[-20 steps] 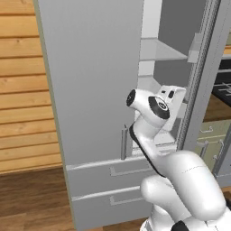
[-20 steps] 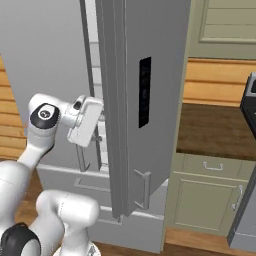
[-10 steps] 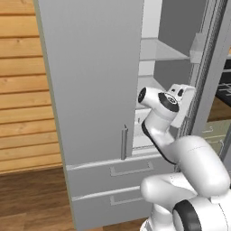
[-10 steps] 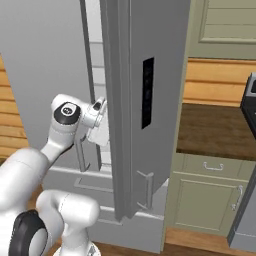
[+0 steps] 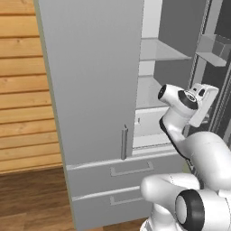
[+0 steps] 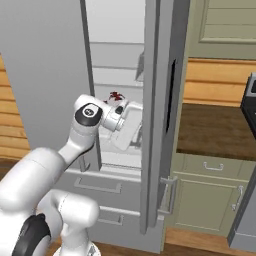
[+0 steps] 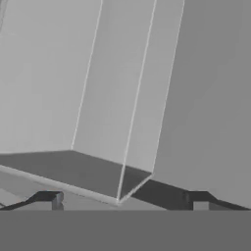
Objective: Take the strawberry from the fridge and place it on top of the pancake, located on the dining counter.
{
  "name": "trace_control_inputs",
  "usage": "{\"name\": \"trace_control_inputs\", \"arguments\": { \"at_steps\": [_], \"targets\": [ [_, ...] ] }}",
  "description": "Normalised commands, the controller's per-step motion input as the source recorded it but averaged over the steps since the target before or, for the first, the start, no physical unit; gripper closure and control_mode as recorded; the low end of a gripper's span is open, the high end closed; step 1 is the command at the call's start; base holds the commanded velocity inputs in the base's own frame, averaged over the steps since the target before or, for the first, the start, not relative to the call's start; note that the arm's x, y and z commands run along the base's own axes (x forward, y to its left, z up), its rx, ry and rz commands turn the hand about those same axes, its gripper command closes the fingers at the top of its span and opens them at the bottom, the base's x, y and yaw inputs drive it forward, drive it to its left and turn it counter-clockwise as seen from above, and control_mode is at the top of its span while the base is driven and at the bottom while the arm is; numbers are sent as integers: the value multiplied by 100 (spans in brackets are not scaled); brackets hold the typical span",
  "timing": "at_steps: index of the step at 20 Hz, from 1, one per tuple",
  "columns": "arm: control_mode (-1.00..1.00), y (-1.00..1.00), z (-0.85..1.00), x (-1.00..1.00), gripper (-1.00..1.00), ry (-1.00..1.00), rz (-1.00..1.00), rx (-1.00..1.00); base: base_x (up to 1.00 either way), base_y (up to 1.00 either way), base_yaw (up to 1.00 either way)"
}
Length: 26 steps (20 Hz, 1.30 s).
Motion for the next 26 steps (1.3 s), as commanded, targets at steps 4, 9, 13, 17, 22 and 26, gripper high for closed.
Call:
{"name": "trace_control_inputs", "arguments": {
  "at_steps": [4,9,13,17,22,26],
  "targets": [
    [-100,-59,0,0,-100,-2,0,0,0,0,0],
    [-100,-18,0,-9,-100,-1,0,0,0,0,0],
    [-100,33,1,-1,-100,-2,0,0,0,0,0],
    [-100,75,9,-1,-100,-9,0,8,0,0,0],
    [-100,90,0,-2,-100,-6,0,19,0,0,0],
    [-100,100,-17,1,-100,-4,-5,39,0,0,0]
  ]
}}
